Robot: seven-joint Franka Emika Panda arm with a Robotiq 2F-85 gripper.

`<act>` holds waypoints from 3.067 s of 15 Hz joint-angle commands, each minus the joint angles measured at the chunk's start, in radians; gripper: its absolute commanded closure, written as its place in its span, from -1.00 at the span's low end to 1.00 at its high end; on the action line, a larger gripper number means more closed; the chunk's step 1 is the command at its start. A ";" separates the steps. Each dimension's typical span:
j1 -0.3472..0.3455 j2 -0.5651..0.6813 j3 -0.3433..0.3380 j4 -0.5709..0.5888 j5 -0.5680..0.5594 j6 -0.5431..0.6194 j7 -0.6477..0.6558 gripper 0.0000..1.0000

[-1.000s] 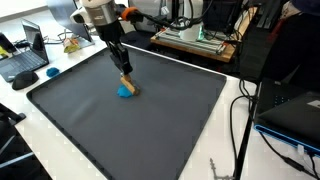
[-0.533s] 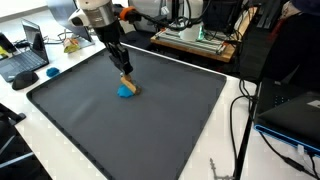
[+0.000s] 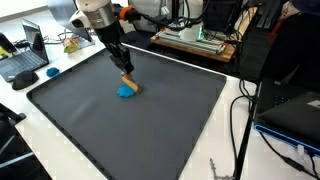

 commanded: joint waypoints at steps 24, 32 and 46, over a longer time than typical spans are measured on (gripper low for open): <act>-0.011 -0.357 0.049 -0.203 -0.001 0.060 0.015 0.57; 0.007 -0.296 0.076 -0.115 -0.095 0.123 0.186 0.57; 0.226 -0.043 0.039 0.056 -0.482 0.048 0.749 0.57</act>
